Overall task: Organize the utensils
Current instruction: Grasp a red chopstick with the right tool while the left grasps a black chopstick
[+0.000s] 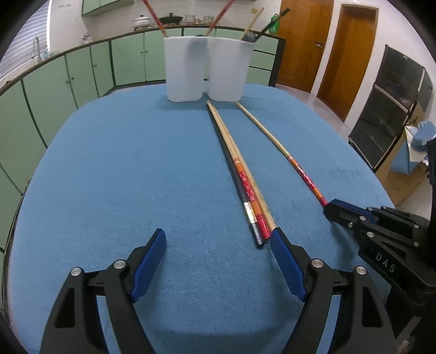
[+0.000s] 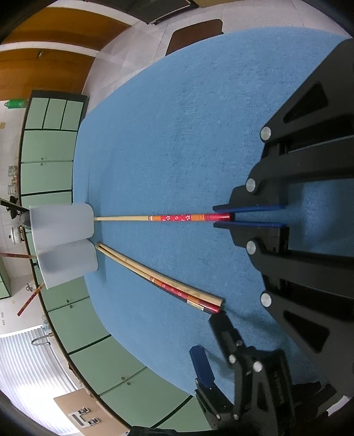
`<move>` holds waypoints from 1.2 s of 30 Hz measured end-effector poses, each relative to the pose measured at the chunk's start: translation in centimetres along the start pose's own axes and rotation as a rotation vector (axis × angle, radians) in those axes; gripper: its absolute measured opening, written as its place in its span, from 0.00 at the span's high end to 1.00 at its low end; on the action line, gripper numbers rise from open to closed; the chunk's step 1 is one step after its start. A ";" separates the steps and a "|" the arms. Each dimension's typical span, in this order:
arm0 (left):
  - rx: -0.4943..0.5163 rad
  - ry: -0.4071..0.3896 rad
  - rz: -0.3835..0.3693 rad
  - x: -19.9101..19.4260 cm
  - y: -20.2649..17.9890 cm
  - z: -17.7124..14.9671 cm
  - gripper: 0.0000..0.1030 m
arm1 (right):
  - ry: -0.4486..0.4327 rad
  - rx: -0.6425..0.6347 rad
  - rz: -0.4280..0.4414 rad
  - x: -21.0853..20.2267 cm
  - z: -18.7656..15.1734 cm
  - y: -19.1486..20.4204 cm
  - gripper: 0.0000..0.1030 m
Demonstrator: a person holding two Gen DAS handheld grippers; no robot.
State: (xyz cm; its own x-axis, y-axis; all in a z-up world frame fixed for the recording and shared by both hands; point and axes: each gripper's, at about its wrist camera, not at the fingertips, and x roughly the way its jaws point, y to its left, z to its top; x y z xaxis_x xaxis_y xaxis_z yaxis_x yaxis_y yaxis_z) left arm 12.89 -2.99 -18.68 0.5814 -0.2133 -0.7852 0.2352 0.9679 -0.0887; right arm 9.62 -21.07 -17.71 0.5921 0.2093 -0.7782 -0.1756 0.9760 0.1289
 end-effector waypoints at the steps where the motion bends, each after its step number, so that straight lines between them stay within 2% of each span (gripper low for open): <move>1: 0.013 0.003 0.014 0.2 -0.2 0.0 0.25 | 0.000 0.002 0.002 0.0 0.0 0.0 0.95; 7: 0.056 0.006 0.056 0.4 -0.5 0.0 0.24 | -0.001 0.010 0.011 -0.1 0.0 -0.1 0.95; 17: 0.010 0.001 0.108 0.0 1.2 -0.2 0.25 | -0.001 0.010 0.012 -0.2 -0.1 -0.1 0.94; 22: 0.019 -0.009 0.090 0.0 0.8 -0.1 0.40 | 0.001 0.006 0.008 -0.1 -0.1 0.1 0.94; 25: 0.026 -0.017 0.079 0.0 0.5 -0.1 0.53 | 0.001 0.004 0.006 0.0 -0.1 0.2 0.94; 27: 0.027 -0.021 0.065 0.0 0.3 0.0 0.67 | 0.001 0.004 0.006 0.0 -0.1 0.2 0.94; 32: 0.042 -0.025 0.045 0.1 -0.6 0.1 0.93 | -0.001 -0.005 -0.004 0.1 0.0 0.4 0.95; 36: 0.037 -0.027 0.048 0.2 -0.8 0.1 0.93 | -0.003 -0.009 -0.009 0.2 0.0 0.5 0.95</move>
State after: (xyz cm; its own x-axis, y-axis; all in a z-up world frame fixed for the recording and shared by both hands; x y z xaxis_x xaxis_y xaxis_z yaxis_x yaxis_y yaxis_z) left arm 12.94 -3.81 -18.68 0.6133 -0.1710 -0.7711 0.2355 0.9715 -0.0282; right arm 9.60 -20.57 -17.82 0.5960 0.2008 -0.7775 -0.1774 0.9772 0.1165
